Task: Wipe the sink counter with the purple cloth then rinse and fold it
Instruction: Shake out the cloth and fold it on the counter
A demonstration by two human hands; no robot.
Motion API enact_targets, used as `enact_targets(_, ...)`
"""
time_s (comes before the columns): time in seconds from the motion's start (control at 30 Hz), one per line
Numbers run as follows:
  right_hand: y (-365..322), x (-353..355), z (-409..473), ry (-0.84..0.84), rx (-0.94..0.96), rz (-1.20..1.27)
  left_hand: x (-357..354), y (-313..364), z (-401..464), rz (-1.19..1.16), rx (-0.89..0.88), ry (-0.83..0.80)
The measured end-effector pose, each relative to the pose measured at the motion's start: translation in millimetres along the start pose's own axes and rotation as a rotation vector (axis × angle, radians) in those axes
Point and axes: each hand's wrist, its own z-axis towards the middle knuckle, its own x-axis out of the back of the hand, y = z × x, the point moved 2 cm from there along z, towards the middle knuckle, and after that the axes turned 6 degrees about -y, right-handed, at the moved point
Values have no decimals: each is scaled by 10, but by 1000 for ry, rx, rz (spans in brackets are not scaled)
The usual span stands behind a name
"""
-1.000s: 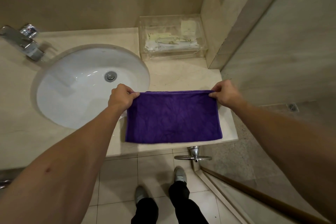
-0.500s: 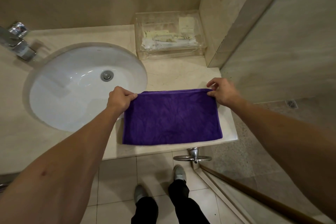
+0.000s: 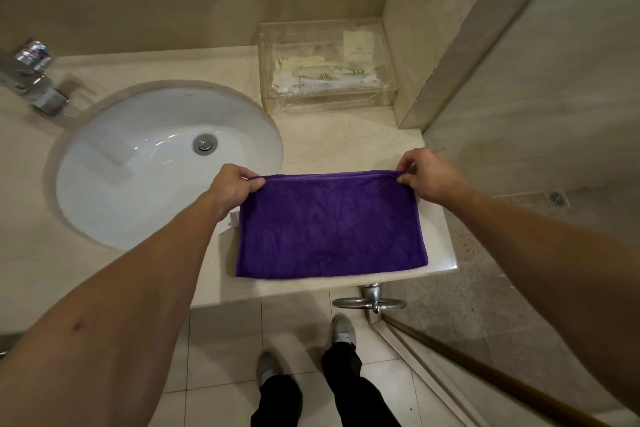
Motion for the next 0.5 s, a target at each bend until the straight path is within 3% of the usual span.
enact_targets(0.5, -42, 104, -221, 53, -11, 15, 165, 137, -349, 53, -124, 85)
